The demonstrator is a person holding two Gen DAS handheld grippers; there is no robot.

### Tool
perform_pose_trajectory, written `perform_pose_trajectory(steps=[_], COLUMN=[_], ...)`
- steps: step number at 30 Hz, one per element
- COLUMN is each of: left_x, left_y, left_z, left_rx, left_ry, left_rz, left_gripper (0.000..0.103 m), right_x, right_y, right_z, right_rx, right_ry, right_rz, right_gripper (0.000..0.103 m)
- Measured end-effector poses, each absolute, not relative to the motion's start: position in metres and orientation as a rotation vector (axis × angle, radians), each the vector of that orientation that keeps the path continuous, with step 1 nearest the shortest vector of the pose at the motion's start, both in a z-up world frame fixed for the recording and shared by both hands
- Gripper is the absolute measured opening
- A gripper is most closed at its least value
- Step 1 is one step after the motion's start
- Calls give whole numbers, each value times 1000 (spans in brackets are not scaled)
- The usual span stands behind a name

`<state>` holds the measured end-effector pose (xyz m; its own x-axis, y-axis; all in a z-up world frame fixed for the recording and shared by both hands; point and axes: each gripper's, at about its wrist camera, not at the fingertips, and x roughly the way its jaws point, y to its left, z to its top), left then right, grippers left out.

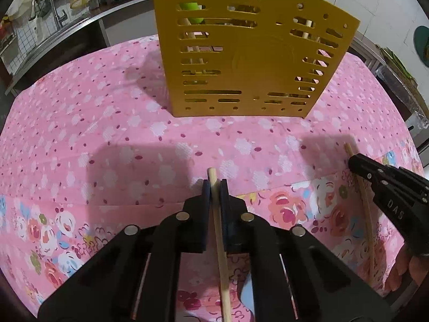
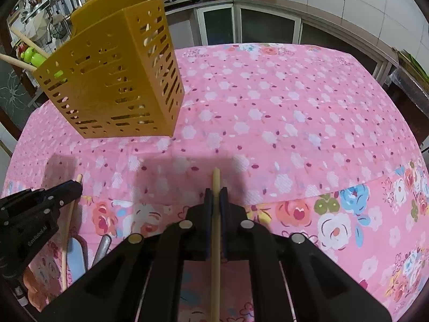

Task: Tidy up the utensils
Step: 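Grasp a chopstick with the left tool while the right tool grasps another chopstick, then lift both chopsticks and carry them over the yellow holder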

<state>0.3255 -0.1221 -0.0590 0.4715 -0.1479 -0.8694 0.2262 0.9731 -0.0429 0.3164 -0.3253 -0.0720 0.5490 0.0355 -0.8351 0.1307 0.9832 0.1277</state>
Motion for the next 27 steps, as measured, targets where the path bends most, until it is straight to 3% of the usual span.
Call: perform_pose_trajectory(steps=[27], left_x=[278], left_y=[-65], left_z=[39], left_rx=[-36], left_ry=[707], left_rz=[-262], left_gripper=[5], right_x=[269], right_y=[-306], right_z=[26], right_rx=[189], right_ry=[675], right_rz=[31], right_gripper=[6])
